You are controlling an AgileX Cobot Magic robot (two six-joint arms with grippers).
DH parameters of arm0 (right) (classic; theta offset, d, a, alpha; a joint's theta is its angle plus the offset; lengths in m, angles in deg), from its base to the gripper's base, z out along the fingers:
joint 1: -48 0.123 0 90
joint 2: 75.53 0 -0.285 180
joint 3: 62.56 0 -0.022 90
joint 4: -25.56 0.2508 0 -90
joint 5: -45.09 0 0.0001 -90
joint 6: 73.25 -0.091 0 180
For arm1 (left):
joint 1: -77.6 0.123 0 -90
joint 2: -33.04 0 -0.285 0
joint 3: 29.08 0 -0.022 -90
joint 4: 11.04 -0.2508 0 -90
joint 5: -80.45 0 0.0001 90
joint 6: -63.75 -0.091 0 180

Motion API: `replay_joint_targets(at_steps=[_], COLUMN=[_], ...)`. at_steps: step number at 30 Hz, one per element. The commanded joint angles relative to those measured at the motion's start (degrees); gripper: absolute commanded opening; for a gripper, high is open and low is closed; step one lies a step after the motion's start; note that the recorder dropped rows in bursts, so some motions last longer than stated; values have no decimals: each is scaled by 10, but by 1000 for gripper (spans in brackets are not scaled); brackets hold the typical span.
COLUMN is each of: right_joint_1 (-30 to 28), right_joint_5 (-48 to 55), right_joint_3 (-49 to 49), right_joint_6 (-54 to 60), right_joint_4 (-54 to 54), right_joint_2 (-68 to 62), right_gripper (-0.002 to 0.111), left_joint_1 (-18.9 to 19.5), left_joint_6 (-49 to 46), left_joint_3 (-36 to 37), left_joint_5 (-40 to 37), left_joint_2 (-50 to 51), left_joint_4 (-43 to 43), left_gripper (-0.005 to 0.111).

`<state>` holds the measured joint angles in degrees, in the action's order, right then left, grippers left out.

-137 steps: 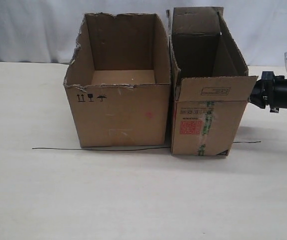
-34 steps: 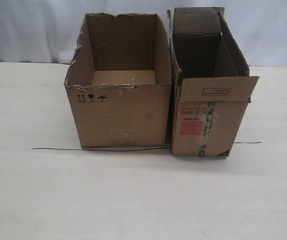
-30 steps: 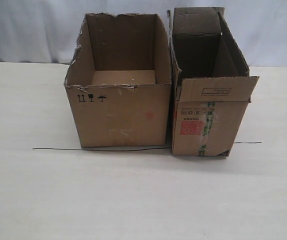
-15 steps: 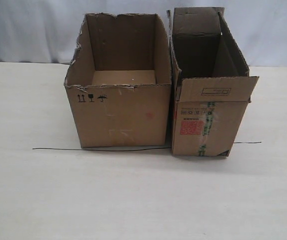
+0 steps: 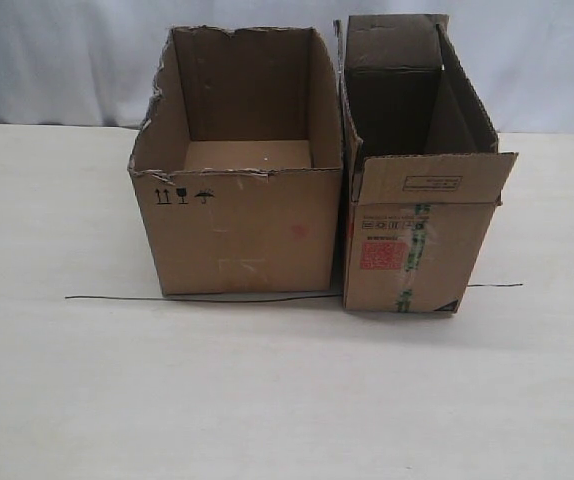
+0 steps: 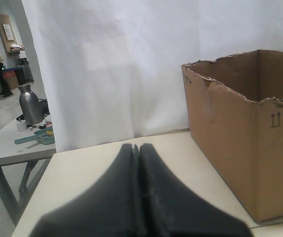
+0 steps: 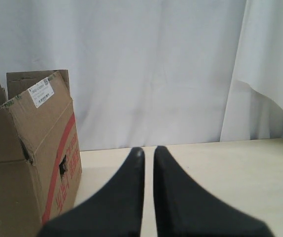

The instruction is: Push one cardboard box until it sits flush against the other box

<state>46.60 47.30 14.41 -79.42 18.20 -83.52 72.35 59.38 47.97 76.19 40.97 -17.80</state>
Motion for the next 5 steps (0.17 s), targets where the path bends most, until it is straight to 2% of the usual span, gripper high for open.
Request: replay_joint_targets(at_steps=[1, 5], right_joint_1=[2, 2], right_joint_5=[3, 3], right_joint_3=[3, 3], right_joint_6=[-2, -2], right_joint_4=[-6, -6], right_joint_2=[2, 2], right_gripper=[5, 5], left_joint_1=[2, 2], left_joint_6=[2, 2], left_joint_3=[2, 2], left_joint_5=[2, 2], left_joint_2=[-1, -1], left_joint_4=[0, 0], left_gripper=[0, 0])
